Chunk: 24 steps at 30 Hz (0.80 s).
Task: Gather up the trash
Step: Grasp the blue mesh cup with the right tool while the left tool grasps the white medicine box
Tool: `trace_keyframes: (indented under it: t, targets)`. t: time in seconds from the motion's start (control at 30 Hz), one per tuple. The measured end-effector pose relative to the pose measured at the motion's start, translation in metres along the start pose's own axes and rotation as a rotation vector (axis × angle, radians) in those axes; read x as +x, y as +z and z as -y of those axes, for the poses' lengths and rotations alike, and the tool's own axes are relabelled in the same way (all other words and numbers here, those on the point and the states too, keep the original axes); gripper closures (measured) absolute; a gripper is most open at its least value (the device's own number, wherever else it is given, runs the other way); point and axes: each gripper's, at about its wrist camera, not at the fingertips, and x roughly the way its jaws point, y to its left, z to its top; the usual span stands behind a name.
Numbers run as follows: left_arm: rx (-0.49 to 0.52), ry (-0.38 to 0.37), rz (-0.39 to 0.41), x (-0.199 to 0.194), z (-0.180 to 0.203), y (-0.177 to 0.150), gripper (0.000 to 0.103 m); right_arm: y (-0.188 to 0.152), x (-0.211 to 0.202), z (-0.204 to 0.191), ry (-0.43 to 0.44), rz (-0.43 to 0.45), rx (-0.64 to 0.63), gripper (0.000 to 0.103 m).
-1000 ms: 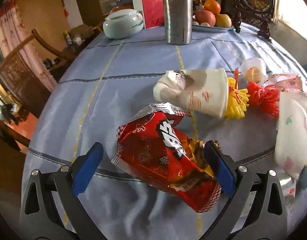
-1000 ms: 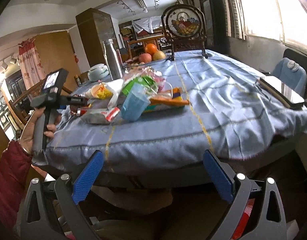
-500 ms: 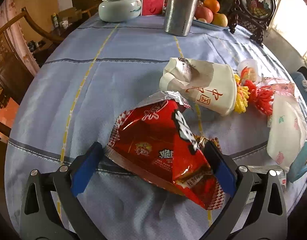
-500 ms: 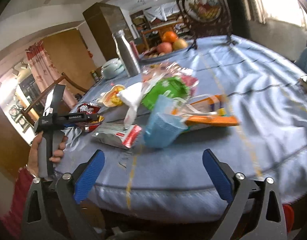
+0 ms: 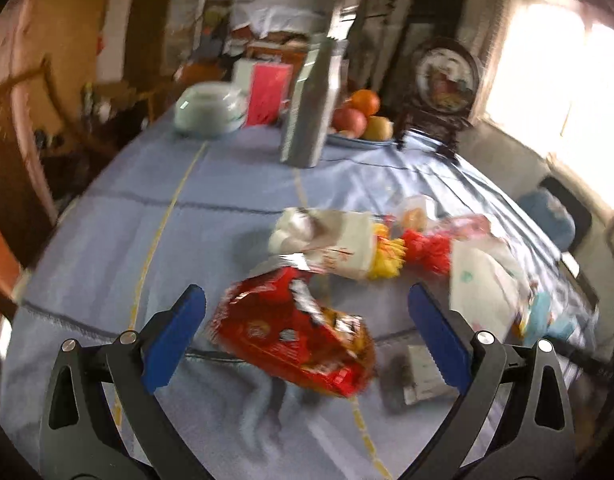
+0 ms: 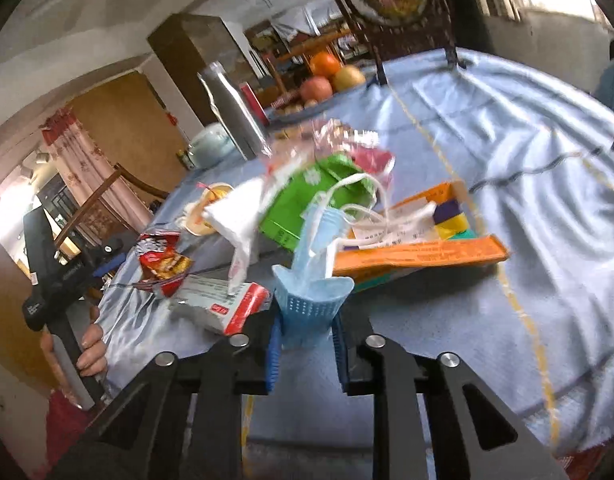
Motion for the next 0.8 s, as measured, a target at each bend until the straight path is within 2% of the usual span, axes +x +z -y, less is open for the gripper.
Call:
trace_keyframes:
  t: [0.1,0.17,0.27,0.33,0.5,0.67,0.77,0.8]
  targets:
    - [0.098,-0.095,-0.009,-0.007,0.027,-0.007,0.006,-0.002,-0.019,0.001,0.052,0.008,-0.008,0.081]
    - [0.173,-0.125,-0.021,-0.008,0.046,-0.013,0.006,-0.002,-0.032,0.007,0.079,0.021,0.005,0.081]
    - [0.362,-0.108,-0.033,-0.004,0.081,-0.026,0.006,-0.001,-0.041,0.013,0.086,0.032,0.020,0.081]
    - [0.499,-0.101,-0.074,0.007,0.103,-0.034,0.006,-0.001,-0.047,0.015,0.094,0.043,0.027,0.081]
    - [0.717,-0.089,-0.148,0.033,0.134,-0.048,0.006,-0.002,-0.058,0.019,0.095,0.061,0.031,0.081]
    - [0.814,-0.115,-0.231,0.060,0.154,-0.054,0.006,-0.004,-0.062,0.023,0.098,0.062,0.043,0.081]
    - [0.778,-0.165,-0.290,0.068,0.155,-0.047,0.008,-0.006,-0.065,0.023,0.101,0.069,0.044,0.081]
    - [0.740,-0.193,-0.316,0.070,0.153,-0.044,0.016,-0.005,-0.068,0.024,0.102,0.076,0.045,0.081]
